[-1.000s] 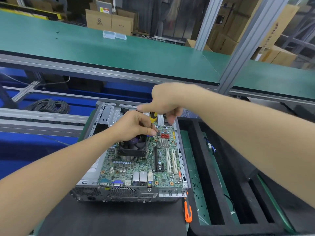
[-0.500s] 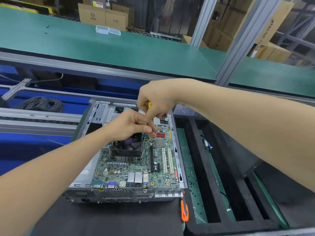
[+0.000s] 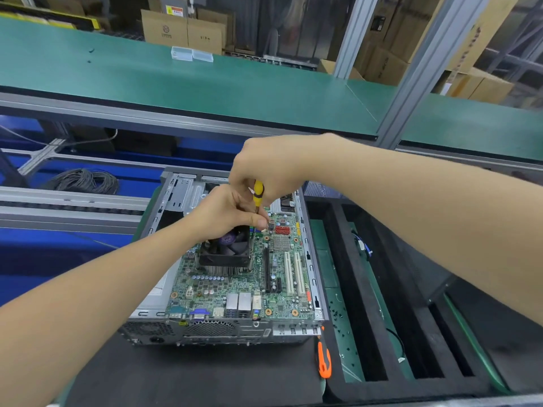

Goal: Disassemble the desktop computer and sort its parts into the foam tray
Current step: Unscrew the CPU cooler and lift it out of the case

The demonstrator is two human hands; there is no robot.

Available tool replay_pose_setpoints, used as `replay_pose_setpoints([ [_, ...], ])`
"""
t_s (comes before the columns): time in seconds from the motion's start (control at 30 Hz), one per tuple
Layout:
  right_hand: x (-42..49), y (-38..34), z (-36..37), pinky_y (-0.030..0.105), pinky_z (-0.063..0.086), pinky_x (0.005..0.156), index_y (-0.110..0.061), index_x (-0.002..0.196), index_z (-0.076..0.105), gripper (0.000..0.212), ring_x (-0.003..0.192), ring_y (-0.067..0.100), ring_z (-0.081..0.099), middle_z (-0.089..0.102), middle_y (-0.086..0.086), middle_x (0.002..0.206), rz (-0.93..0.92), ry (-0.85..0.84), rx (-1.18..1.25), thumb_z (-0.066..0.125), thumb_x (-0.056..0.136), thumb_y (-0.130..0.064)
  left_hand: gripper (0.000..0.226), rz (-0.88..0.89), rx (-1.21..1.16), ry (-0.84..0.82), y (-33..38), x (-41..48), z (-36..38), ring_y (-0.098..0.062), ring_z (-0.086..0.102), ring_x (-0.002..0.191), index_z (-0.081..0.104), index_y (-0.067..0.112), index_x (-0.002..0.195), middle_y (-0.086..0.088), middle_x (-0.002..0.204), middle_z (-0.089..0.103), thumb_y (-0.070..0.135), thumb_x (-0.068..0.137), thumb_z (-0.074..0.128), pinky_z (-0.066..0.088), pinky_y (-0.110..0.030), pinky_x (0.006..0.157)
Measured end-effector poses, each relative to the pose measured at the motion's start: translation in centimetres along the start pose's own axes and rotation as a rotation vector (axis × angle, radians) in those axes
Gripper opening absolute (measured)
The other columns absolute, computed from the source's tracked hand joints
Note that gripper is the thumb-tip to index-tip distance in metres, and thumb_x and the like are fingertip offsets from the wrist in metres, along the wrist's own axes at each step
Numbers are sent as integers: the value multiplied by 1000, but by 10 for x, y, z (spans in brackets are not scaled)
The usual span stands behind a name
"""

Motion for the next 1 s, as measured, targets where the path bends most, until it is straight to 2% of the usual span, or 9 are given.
replay_pose_setpoints([
  [0.07, 0, 10, 1, 30, 54, 60, -20, 98, 71, 44, 64, 16, 70, 74, -6, 68, 252, -77, 225, 67, 85, -63, 8, 10, 2, 13, 1, 1, 1, -12, 75, 89, 81, 19, 75, -4, 85, 79, 17, 76, 89, 54, -20, 82],
  [0.13, 4, 13, 8, 28, 56, 56, -9, 93, 71, 68, 45, 18, 66, 73, 1, 58, 473, -190, 319, 46, 95, -73, 12, 10, -46, 4, 1, 1, 3, -10, 75, 86, 78, 9, 80, -10, 85, 78, 15, 76, 87, 53, -16, 77],
  [0.27, 10, 11, 14, 24, 51, 51, -8, 85, 71, 50, 44, 17, 54, 71, -2, 59, 562, -275, 397, 53, 105, -49, 11, 37, -54, -138, -2, -4, 6, -15, 75, 101, 76, 7, 98, -4, 103, 79, 6, 98, 65, 53, -18, 88],
  [0.4, 2, 15, 18, 26, 45, 54, -14, 81, 73, 34, 64, 15, 63, 72, -5, 65, 398, -205, 197, 63, 98, -41, 24, 29, -63, -192, -3, -4, 4, -17, 73, 110, 72, 5, 117, -2, 109, 79, 0, 103, 53, 52, -19, 96],
  [0.57, -2, 14, 18, 28, 42, 56, -17, 78, 67, 18, 64, 17, 53, 65, -2, 70, 143, -11, 163, 78, 86, -30, 17, 63, 3, -97, -1, -3, 2, -14, 76, 99, 77, 8, 106, 0, 95, 81, 0, 98, 64, 55, -18, 90],
  [0.7, 2, 6, 17, 29, 31, 49, -19, 75, 59, 16, 65, 24, 50, 59, 0, 69, -96, 70, -96, 65, 71, -4, 15, 66, 53, -33, 0, -3, -2, -5, 75, 91, 77, 11, 92, 4, 89, 80, -3, 91, 72, 53, -11, 81],
  [0.83, 7, -2, 17, 38, 48, 57, -19, 85, 62, 21, 81, 29, 60, 61, 1, 84, -220, 89, -269, 62, 75, -2, 31, 77, 122, -4, 1, -5, -5, -5, 73, 95, 74, 28, 76, 3, 91, 79, -1, 89, 75, 54, -19, 88],
  [0.93, 0, 7, 9, 37, 53, 62, -23, 91, 65, 21, 75, 11, 59, 65, -8, 76, -76, 21, -32, 80, 80, -33, 19, 72, 168, -32, 3, -4, -3, 2, 72, 89, 76, 22, 84, 6, 91, 80, 4, 91, 74, 49, -11, 80],
  [1.0, -3, 20, 9, 31, 54, 58, -20, 91, 66, 55, 59, 6, 68, 70, -10, 60, 188, -64, 218, 72, 77, -73, 7, 86, 168, -42, 4, -3, -3, 1, 72, 88, 75, 11, 91, 7, 90, 79, 5, 93, 73, 47, -10, 79],
])
Point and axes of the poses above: each hand's wrist, its own x-axis towards the middle knuckle, its own z-axis out of the palm, y = z × x, the point moved 4 cm from there along x, towards the middle knuckle
